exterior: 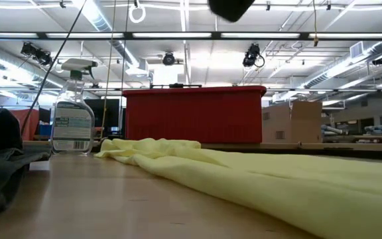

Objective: Fold Laundry from Bin
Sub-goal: Fold the yellow shirt

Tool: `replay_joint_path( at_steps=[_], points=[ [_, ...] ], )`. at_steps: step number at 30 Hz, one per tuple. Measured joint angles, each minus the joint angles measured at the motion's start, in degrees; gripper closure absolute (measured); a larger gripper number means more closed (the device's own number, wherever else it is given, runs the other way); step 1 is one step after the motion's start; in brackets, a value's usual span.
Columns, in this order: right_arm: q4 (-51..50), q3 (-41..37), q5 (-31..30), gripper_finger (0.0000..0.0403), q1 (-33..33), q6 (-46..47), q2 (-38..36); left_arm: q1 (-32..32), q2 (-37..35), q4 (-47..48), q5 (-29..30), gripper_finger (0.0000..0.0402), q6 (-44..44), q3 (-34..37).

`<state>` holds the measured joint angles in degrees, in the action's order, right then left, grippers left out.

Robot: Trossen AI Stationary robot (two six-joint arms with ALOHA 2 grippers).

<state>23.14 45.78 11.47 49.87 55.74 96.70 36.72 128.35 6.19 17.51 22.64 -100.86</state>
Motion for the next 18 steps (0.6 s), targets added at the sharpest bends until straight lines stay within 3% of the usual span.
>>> replay_joint_path(
  at_steps=[3, 7, 13, 18],
  points=[
    [-6.93, 0.0, 2.91, 0.0189, 0.73, -1.81, -0.36, 0.3, 0.0, -2.94, 0.0, 0.0197, -3.72, 0.0],
    [-18.88, -0.02, 6.19, 0.0198, 5.79, -14.22, -0.34, 1.24, 0.46, -2.88, -0.03, 0.0165, -13.39, 0.0],
    [-28.13, 0.0, -0.13, 0.0199, 11.02, -20.42, -0.36, 1.93, 1.99, -2.09, -0.22, 0.0138, -26.31, 0.0],
    [-29.62, 2.3, -5.96, 0.0199, 11.51, -20.23, -0.4, 1.01, 4.76, -3.69, -1.63, 0.0136, -28.26, 0.0]
  ],
)
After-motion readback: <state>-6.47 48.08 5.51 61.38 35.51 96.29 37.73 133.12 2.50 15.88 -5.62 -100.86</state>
